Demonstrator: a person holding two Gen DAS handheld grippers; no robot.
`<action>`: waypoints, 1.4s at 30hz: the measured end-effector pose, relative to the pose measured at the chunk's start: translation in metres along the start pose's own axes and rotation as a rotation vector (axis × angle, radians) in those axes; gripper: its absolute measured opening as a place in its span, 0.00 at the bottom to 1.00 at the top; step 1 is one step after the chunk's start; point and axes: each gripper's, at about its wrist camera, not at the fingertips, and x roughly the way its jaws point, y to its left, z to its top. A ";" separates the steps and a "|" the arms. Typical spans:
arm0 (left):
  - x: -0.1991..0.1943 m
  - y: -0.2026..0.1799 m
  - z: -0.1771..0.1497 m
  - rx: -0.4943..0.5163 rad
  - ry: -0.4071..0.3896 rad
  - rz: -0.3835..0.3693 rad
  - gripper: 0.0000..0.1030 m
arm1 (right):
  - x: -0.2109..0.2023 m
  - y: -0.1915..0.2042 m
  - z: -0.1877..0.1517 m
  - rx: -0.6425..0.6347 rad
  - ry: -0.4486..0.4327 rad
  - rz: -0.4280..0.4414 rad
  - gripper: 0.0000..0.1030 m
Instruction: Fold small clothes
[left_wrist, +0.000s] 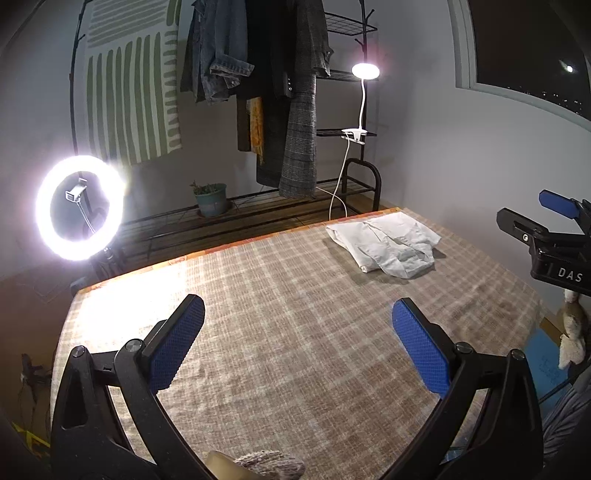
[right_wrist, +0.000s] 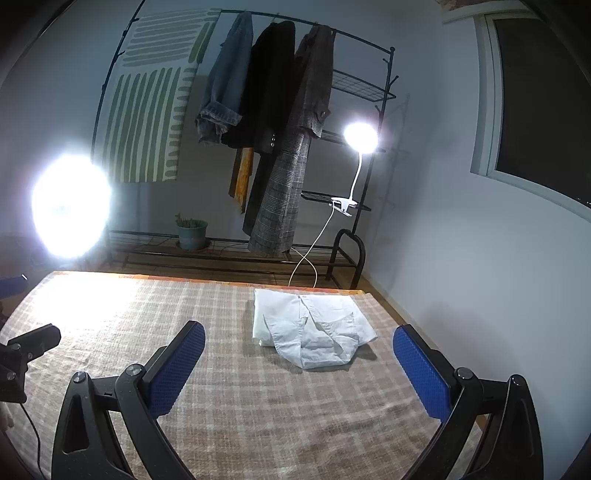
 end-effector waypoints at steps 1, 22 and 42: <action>0.000 0.000 0.000 0.002 0.001 -0.002 1.00 | 0.000 0.000 0.000 -0.001 0.000 -0.001 1.00; 0.000 -0.002 0.001 -0.010 0.004 -0.014 1.00 | 0.000 0.002 0.000 -0.009 -0.001 -0.002 1.00; -0.001 -0.005 0.001 -0.010 0.002 -0.009 1.00 | 0.002 0.004 0.002 -0.009 0.002 0.007 1.00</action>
